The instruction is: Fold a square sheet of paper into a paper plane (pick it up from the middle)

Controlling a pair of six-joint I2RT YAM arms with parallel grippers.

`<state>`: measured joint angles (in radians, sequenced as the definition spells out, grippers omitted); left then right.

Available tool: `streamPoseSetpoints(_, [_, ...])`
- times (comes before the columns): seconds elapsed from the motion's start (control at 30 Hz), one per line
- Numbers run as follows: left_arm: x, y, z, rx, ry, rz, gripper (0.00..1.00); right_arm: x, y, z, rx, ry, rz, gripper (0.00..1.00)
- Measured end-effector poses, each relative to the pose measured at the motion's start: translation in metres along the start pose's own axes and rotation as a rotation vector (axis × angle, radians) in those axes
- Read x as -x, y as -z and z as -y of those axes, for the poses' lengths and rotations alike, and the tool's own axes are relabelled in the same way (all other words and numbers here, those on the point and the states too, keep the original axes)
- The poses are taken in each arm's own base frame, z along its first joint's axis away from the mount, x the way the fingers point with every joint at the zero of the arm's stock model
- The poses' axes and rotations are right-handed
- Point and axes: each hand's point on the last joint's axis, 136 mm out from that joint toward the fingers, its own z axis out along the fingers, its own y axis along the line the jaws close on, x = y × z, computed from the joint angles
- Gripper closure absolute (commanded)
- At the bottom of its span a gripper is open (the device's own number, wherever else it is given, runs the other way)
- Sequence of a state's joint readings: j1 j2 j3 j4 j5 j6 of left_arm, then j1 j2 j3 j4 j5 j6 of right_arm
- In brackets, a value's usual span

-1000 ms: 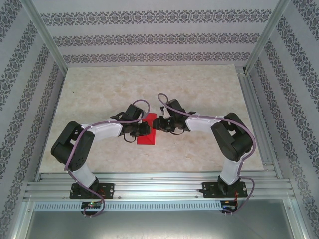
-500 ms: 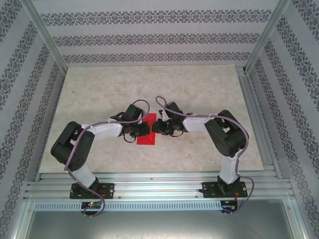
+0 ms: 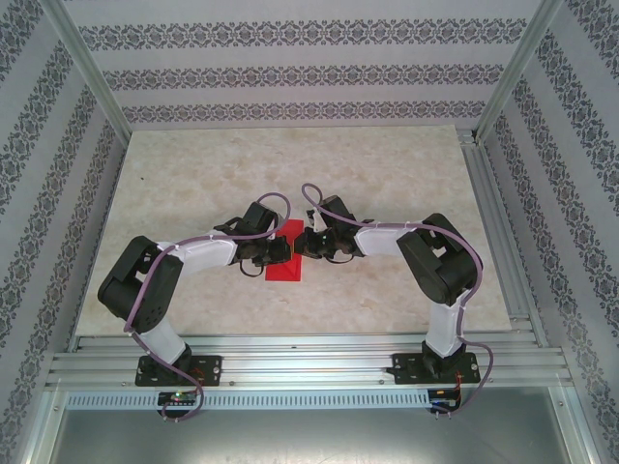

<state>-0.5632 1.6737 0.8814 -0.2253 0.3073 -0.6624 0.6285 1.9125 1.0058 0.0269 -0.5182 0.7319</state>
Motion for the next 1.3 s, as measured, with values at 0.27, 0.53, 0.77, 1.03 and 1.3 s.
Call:
streamPoseSetpoints(0.27, [-0.001, 0.003, 0.006, -0.027, -0.003, -0.008, 0.82, 0.002, 0.000, 0.007, -0.037, 0.013, 0.016, 0.93])
streamPoseSetpoints(0.53, [-0.004, 0.003, 0.014, -0.071, -0.007, -0.028, 0.82, 0.006, 0.001, 0.011, -0.070, 0.036, 0.032, 0.93])
streamPoseSetpoints(0.77, [-0.008, -0.004, 0.012, -0.077, -0.002, -0.051, 0.81, 0.011, -0.002, 0.013, -0.078, 0.036, 0.035, 0.93])
streamPoseSetpoints(1.03, [-0.012, -0.009, 0.009, -0.071, 0.004, -0.071, 0.81, 0.008, -0.006, 0.019, -0.094, 0.028, 0.020, 0.92])
streamPoseSetpoints(1.3, [-0.013, -0.013, 0.006, -0.066, 0.008, -0.078, 0.81, 0.009, -0.007, 0.019, -0.097, 0.026, 0.019, 0.92])
